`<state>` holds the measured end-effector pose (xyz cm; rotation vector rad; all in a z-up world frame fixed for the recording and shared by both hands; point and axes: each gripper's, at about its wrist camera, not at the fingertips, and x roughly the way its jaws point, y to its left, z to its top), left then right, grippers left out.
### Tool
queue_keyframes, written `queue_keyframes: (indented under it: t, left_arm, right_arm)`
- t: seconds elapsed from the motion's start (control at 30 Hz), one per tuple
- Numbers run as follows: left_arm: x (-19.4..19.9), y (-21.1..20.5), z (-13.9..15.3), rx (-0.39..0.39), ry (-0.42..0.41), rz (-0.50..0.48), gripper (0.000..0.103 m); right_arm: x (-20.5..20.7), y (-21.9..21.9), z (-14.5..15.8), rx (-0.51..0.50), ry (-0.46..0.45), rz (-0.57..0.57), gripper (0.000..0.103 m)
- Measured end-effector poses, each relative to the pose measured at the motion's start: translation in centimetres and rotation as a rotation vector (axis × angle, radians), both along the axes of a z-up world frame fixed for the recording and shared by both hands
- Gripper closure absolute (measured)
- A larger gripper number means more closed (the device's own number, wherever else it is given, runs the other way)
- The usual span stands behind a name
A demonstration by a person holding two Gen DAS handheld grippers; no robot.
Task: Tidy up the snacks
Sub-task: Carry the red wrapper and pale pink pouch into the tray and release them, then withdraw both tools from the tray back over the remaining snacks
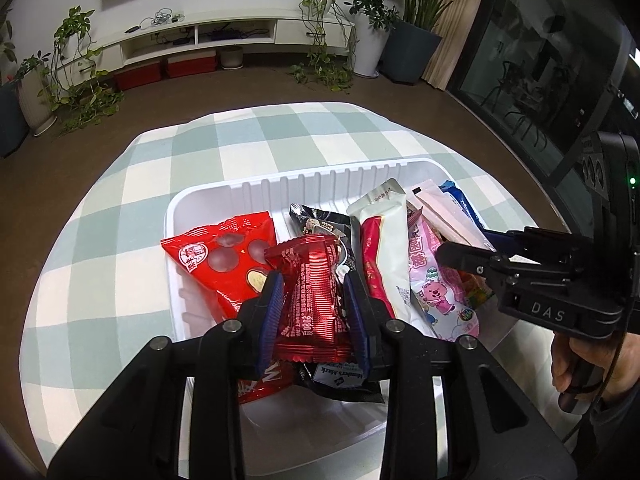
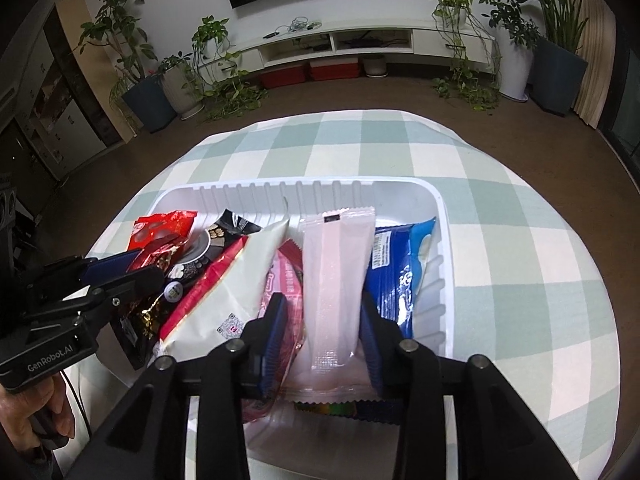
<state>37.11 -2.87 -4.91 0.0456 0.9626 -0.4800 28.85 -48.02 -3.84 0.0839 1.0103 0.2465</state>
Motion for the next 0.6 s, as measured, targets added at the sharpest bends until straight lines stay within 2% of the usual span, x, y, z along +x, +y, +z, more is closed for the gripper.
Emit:
queue_keyframes:
  t: [0.03, 0.1, 0.13, 0.17, 0.3, 0.33, 0.4, 0.57, 0.6]
  left_arm:
    - [-0.2, 0.0, 0.1, 0.000, -0.004, 0.000, 0.072]
    - [-0.4, 0.1, 0.2, 0.001, -0.009, 0.001, 0.064]
    - [-0.5, 0.2, 0.3, 0.003, -0.014, 0.003, 0.055]
    - [-0.7, 0.2, 0.4, 0.005, -0.021, 0.005, 0.051]
    - [-1.7, 0.4, 1.2, 0.006, -0.040, 0.008, 0.043]
    - [-2.1, 0.5, 1.5, 0.007, -0.048, 0.009, 0.040]
    - [-2.9, 0.8, 2.2, 0.008, -0.063, 0.013, 0.036]
    - [-6.2, 1.5, 3.4, -0.013, -0.078, 0.027, 0.011]
    - [-6.8, 1.6, 3.4, -0.015, -0.075, 0.028, 0.009]
  right_arm:
    - [-0.1, 0.0, 0.0, -0.001, -0.001, 0.002, 0.061]
    - [-0.2, 0.2, 0.2, -0.001, -0.004, 0.004, 0.059]
    - [-0.3, 0.2, 0.3, -0.001, -0.006, 0.004, 0.058]
    - [-0.4, 0.2, 0.4, -0.001, -0.010, 0.004, 0.057]
    - [-1.2, -0.1, 1.3, 0.013, -0.029, 0.003, 0.051]
    - [-1.3, -0.1, 1.6, 0.010, -0.034, 0.001, 0.045]
    - [-2.2, -0.3, 2.3, 0.008, -0.055, -0.002, 0.041]
    - [-5.1, -2.0, 4.1, 0.067, -0.087, -0.022, 0.024]
    - [-5.9, -2.4, 4.5, 0.083, -0.095, -0.024, 0.021]
